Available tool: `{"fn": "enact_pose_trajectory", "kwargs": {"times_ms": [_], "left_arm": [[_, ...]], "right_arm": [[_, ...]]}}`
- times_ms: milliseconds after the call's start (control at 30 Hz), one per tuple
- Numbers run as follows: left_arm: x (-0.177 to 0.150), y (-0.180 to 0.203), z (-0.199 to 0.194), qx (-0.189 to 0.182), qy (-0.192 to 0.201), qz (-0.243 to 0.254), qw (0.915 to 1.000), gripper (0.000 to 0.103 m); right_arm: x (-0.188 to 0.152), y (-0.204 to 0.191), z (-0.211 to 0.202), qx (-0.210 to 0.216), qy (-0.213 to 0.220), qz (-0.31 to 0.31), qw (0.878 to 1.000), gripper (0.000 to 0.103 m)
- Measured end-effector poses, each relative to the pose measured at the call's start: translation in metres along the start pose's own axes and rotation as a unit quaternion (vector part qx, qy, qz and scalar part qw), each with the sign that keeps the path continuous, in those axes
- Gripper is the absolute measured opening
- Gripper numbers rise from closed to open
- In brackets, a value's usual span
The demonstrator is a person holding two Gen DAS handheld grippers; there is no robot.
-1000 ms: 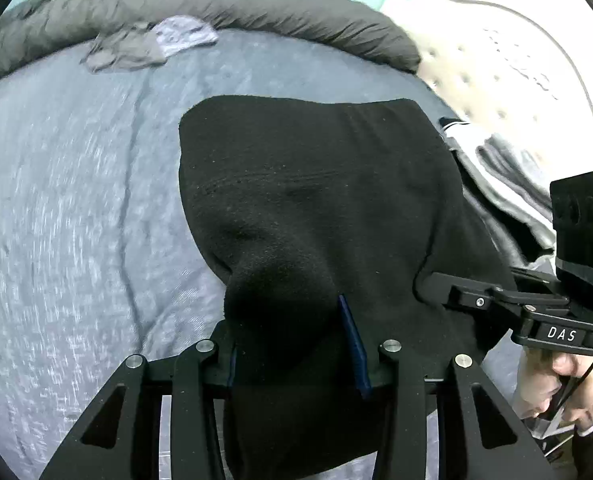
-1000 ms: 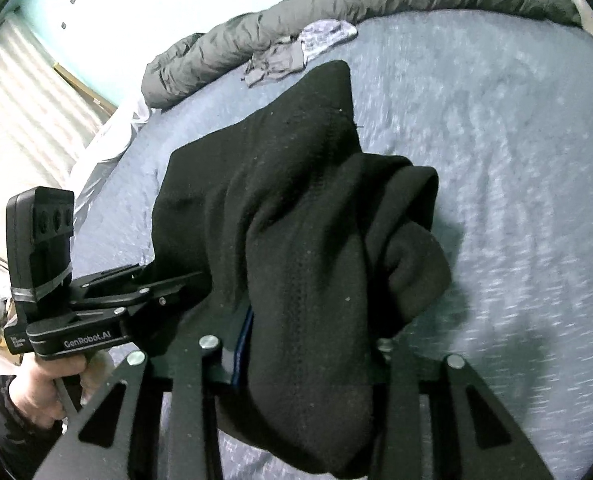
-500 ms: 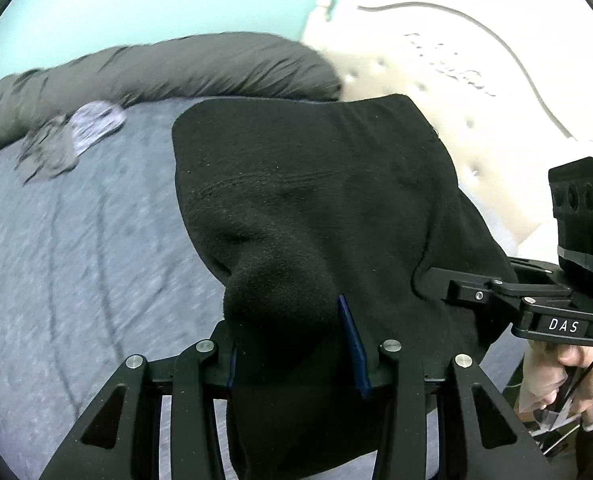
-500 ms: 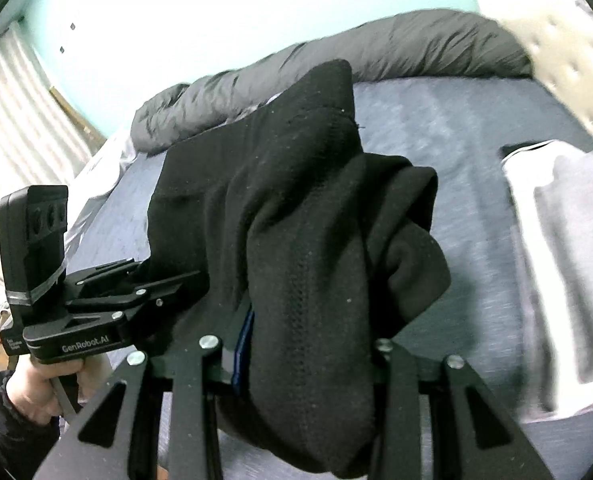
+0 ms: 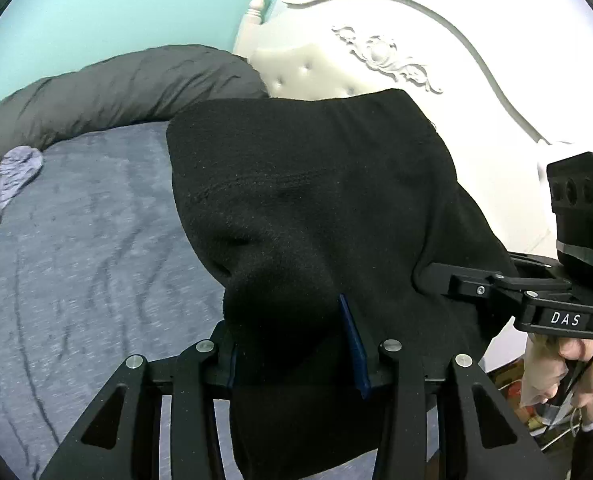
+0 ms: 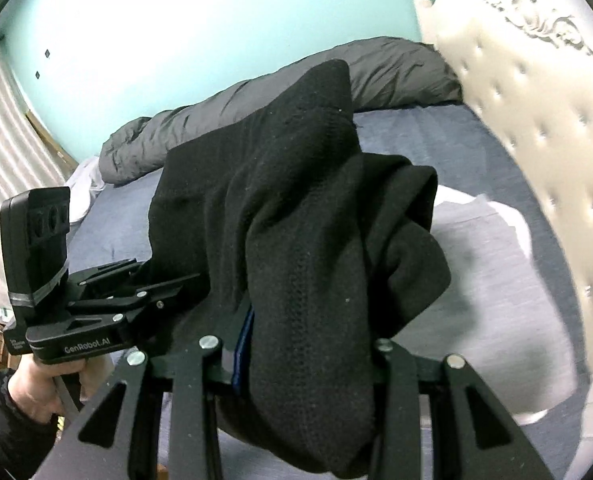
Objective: Fold clothes
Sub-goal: 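Carry the hoodie bundle with both tools toward the clothes stack by the headboard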
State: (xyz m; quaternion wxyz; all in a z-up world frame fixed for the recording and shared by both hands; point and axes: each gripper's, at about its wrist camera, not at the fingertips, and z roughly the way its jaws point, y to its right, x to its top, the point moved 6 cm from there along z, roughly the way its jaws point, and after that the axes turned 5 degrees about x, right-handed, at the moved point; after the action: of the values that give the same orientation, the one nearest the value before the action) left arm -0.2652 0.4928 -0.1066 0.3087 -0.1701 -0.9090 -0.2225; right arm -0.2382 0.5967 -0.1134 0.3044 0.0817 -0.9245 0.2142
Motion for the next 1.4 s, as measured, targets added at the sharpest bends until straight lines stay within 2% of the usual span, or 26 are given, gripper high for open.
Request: {"fn": "enact_pose_trajectory", "kwargs": {"times_ms": [233,433,700,967,1033,1067,1200,1267,1400], "left_arm": [[0.014,0.058,0.034,-0.016,-0.008,0.009,0.9998,0.044],[0.018,0.078,0.072,-0.021,-0.020,0.005,0.9996,0.045],[0.009,0.082,0.108,-0.017,-0.038,-0.014,0.9990,0.045],[0.001,0.083,0.124,-0.009,-0.051,-0.020,0.9985,0.045],[-0.002,0.080,0.128,-0.009,-0.055,-0.022,0.9982,0.045],[-0.003,0.077,0.128,-0.012,-0.057,-0.027,0.9979,0.047],[0.001,0.071,0.112,-0.012,-0.044,-0.020,0.9988,0.053],[0.006,0.069,0.102,-0.009,-0.034,-0.011,0.9993,0.060],[0.019,0.069,0.077,0.013,-0.005,0.034,0.9993,0.062]], "right_arm": [[0.012,0.062,-0.025,-0.011,0.003,0.014,1.000,0.037],[0.010,0.108,-0.032,-0.015,-0.002,0.028,0.999,0.037],[0.005,0.149,-0.019,-0.022,-0.020,0.035,0.999,0.037],[-0.002,0.177,-0.001,0.001,-0.039,0.055,0.998,0.038],[-0.006,0.182,0.003,0.004,-0.037,0.061,0.997,0.042],[-0.009,0.186,0.005,0.005,-0.034,0.068,0.997,0.044],[-0.009,0.192,-0.003,-0.002,0.002,0.083,0.997,0.063],[-0.004,0.193,-0.013,-0.014,0.022,0.083,0.996,0.065],[0.010,0.190,-0.036,-0.045,0.061,0.066,0.995,0.066]]}}
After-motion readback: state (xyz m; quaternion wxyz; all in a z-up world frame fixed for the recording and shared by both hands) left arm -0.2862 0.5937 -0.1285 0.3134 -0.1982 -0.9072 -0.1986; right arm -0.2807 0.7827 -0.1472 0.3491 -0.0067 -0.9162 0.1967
